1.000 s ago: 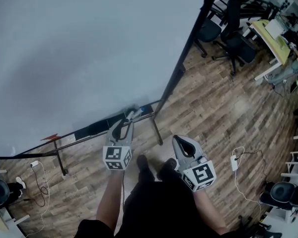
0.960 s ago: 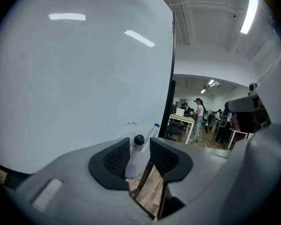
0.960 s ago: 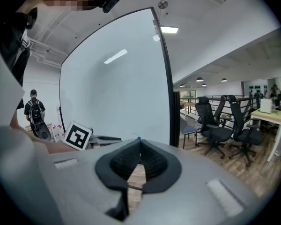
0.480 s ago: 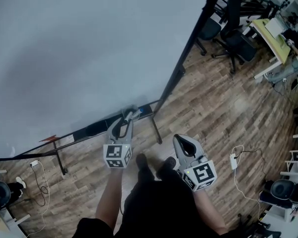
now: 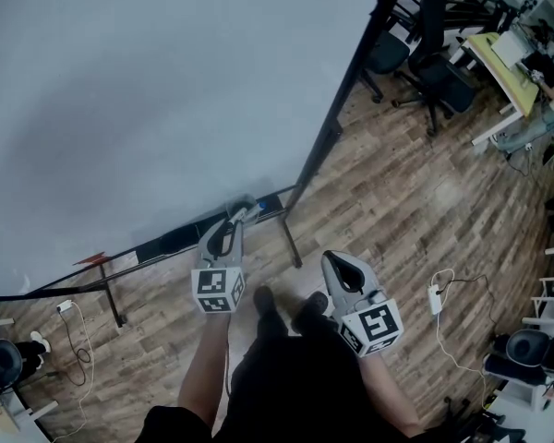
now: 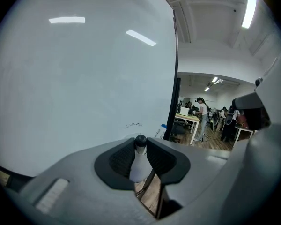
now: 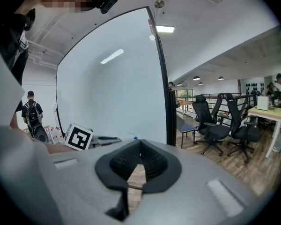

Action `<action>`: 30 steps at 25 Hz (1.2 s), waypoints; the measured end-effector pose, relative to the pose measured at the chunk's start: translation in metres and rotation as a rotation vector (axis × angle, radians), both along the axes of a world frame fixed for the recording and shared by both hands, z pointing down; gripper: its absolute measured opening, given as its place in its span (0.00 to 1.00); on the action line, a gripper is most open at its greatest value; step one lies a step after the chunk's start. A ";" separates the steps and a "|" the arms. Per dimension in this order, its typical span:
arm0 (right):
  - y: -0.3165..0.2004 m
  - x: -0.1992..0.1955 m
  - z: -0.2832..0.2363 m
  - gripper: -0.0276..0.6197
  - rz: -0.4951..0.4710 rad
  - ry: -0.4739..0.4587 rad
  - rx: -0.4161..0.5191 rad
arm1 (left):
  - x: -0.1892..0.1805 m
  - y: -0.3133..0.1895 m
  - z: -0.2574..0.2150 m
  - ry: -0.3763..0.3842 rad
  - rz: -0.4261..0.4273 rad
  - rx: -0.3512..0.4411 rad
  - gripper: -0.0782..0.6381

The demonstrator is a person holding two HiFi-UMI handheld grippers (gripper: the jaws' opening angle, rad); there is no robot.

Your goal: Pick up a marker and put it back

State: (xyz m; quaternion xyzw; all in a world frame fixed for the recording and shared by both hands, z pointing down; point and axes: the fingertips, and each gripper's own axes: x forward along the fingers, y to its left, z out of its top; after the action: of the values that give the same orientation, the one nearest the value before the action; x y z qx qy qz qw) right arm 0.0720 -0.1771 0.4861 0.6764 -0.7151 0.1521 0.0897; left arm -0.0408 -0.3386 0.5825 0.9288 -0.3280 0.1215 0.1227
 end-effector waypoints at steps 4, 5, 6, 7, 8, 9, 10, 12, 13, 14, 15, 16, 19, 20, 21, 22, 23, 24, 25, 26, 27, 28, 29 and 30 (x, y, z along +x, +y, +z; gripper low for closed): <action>0.001 -0.001 0.001 0.05 0.005 0.001 -0.001 | -0.004 0.000 -0.004 0.009 -0.001 0.011 0.23; 0.001 -0.002 0.000 0.05 0.005 0.001 0.000 | -0.004 0.000 -0.005 0.010 -0.001 0.012 0.23; 0.001 -0.002 0.000 0.05 0.004 0.001 0.001 | -0.004 -0.001 -0.006 0.011 0.000 0.013 0.23; 0.000 -0.002 -0.001 0.05 0.004 0.001 0.002 | -0.005 -0.001 -0.007 0.012 0.000 0.013 0.23; 0.000 -0.003 -0.001 0.05 0.004 0.001 0.002 | -0.005 -0.001 -0.008 0.014 0.000 0.014 0.23; 0.000 -0.003 -0.001 0.05 0.005 0.001 0.001 | -0.004 -0.002 -0.009 0.016 0.001 0.016 0.23; 0.000 -0.003 -0.001 0.05 0.006 0.002 0.002 | -0.004 -0.002 -0.011 0.019 0.001 0.018 0.23; -0.001 -0.005 -0.002 0.05 0.005 0.001 0.004 | -0.006 -0.003 -0.015 0.026 -0.001 0.024 0.23; 0.000 -0.006 -0.002 0.05 0.005 0.002 0.004 | -0.008 -0.003 -0.018 0.028 -0.002 0.028 0.23; 0.000 -0.007 -0.003 0.05 0.006 0.002 0.006 | -0.010 -0.003 -0.020 0.031 -0.003 0.031 0.23; 0.000 -0.008 -0.004 0.05 0.008 0.002 0.008 | -0.011 -0.003 -0.023 0.034 -0.004 0.034 0.23; 0.000 -0.008 -0.005 0.05 0.010 0.002 0.011 | -0.012 -0.004 -0.026 0.038 -0.004 0.038 0.23; 0.001 -0.007 -0.006 0.05 0.016 0.008 0.017 | -0.012 -0.004 -0.035 0.052 -0.002 0.047 0.23; 0.002 -0.006 -0.006 0.05 0.021 0.010 0.016 | -0.012 -0.003 -0.038 0.057 -0.001 0.048 0.23; 0.003 -0.004 -0.006 0.05 0.027 0.011 0.015 | -0.013 -0.001 -0.041 0.060 0.001 0.050 0.23; 0.004 -0.003 -0.007 0.05 0.033 0.011 0.015 | -0.015 0.000 -0.045 0.063 0.001 0.054 0.23; 0.005 -0.002 -0.007 0.05 0.038 0.013 0.016 | -0.016 0.001 -0.049 0.067 0.000 0.060 0.23; 0.005 -0.001 -0.008 0.05 0.041 0.016 0.018 | -0.016 0.000 -0.054 0.072 -0.003 0.067 0.23; 0.007 0.000 -0.008 0.05 0.042 0.018 0.018 | -0.016 0.000 -0.059 0.077 -0.006 0.075 0.23; 0.009 0.001 -0.008 0.05 0.044 0.017 0.016 | -0.016 0.001 -0.063 0.081 -0.009 0.081 0.23; 0.012 0.001 -0.006 0.05 0.045 0.014 0.012 | -0.016 0.004 -0.067 0.085 -0.010 0.085 0.23; 0.015 0.000 -0.005 0.05 0.047 0.010 0.010 | -0.016 0.008 -0.070 0.087 -0.010 0.089 0.23; 0.018 -0.001 -0.005 0.05 0.047 0.005 0.010 | -0.017 0.012 -0.073 0.089 -0.009 0.092 0.23; 0.020 -0.002 -0.005 0.05 0.044 0.002 0.015 | -0.018 0.015 -0.076 0.090 -0.010 0.097 0.23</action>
State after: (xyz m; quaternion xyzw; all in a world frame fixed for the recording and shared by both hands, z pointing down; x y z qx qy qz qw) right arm 0.0701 -0.1570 0.4812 0.6927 -0.7011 0.1483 0.0819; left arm -0.0583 -0.3238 0.5064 0.9365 -0.3322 0.0628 0.0929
